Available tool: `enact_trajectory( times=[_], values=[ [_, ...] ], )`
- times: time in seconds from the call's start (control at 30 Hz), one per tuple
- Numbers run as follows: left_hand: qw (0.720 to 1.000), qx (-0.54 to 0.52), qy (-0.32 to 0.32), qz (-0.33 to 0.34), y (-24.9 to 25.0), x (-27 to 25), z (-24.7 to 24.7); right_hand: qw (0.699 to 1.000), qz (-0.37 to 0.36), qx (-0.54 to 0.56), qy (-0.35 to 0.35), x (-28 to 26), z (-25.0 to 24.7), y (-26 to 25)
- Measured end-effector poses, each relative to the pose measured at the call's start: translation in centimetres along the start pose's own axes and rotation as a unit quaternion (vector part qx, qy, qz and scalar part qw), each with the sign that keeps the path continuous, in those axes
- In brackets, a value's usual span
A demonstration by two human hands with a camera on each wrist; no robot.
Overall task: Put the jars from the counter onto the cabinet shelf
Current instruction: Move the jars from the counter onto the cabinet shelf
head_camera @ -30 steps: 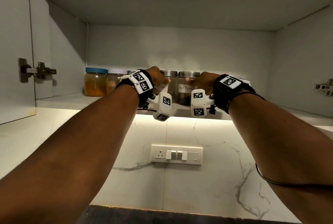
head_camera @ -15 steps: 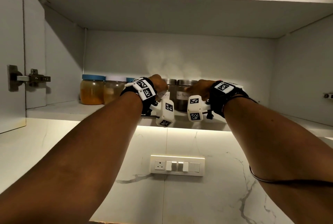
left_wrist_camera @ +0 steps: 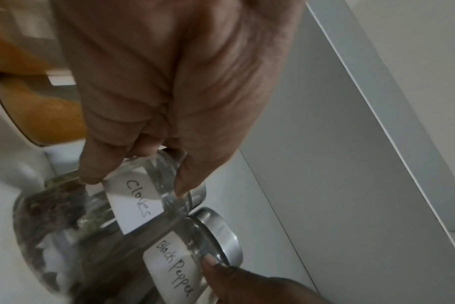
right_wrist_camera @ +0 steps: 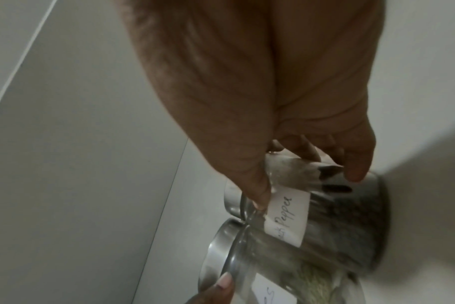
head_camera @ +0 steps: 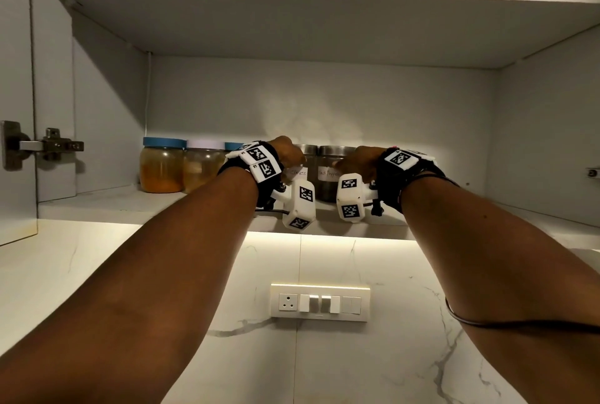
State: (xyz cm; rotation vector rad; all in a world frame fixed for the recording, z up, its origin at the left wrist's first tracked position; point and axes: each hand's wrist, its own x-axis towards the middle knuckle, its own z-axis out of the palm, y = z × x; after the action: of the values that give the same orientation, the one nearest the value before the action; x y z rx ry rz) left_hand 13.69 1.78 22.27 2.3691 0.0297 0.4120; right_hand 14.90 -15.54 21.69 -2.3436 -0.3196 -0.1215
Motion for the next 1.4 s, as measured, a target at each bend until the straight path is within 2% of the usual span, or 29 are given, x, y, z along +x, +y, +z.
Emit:
enact_trajectory(
  times=[0.03, 0.1, 0.17, 0.23, 0.3, 0.37, 0.53, 0.63, 0.8, 0.9, 1.13, 1.27, 1.4],
  values=[
    [1.000, -0.014, -0.011, -0.006, 0.0, -0.1, -0.2, 0.999, -0.011, -0.047, 0.007, -0.9, -0.2, -0.5],
    [0.998, -0.052, -0.004, -0.021, 0.0, -0.7, -0.9, 0.997, -0.021, -0.070, 0.039, -1.7, -1.0, -0.3],
    [0.997, -0.078, 0.015, -0.014, 0.0, -1.5, -1.5, 0.998, -0.014, -0.021, 0.057, -2.8, -1.8, -0.1],
    [0.991, -0.130, 0.025, -0.011, -0.2, -2.1, -2.0, 0.994, -0.015, 0.079, 0.070, -4.0, -2.4, 0.4],
    [0.979, -0.197, 0.041, 0.009, -0.1, -3.1, -2.4, 0.975, -0.051, 0.203, 0.077, -5.0, -2.6, 0.8],
    [0.971, -0.229, 0.059, 0.034, 0.0, -5.1, -2.4, 0.958, -0.088, 0.257, 0.092, -6.1, -2.6, 1.5],
    [0.960, -0.249, 0.088, 0.090, -0.7, -11.5, -1.1, 0.946, -0.160, 0.265, 0.096, -11.6, -1.8, 3.8],
    [0.957, -0.256, 0.073, 0.117, -1.6, -15.7, 0.2, 0.930, -0.206, 0.287, 0.098, -15.8, -0.6, 5.7],
    [0.960, -0.253, 0.040, 0.109, -3.8, -22.1, 3.4, 0.919, -0.208, 0.331, 0.047, -21.5, 4.0, 10.5],
    [0.965, -0.249, 0.031, 0.077, -6.3, -25.6, 6.7, 0.923, -0.170, 0.345, 0.029, -24.1, 8.4, 14.6],
    [0.972, -0.232, -0.039, -0.019, -14.3, -30.9, 16.5, 0.945, -0.080, 0.318, 0.000, -28.3, 17.2, 23.5],
    [0.952, -0.269, -0.087, -0.118, -19.2, -33.2, 21.7, 0.968, -0.043, 0.245, -0.015, -29.7, 22.3, 28.7],
    [0.932, -0.293, -0.107, -0.186, -22.7, -35.4, 26.2, 0.988, 0.012, 0.146, -0.040, -31.0, 26.7, 32.5]
  ],
)
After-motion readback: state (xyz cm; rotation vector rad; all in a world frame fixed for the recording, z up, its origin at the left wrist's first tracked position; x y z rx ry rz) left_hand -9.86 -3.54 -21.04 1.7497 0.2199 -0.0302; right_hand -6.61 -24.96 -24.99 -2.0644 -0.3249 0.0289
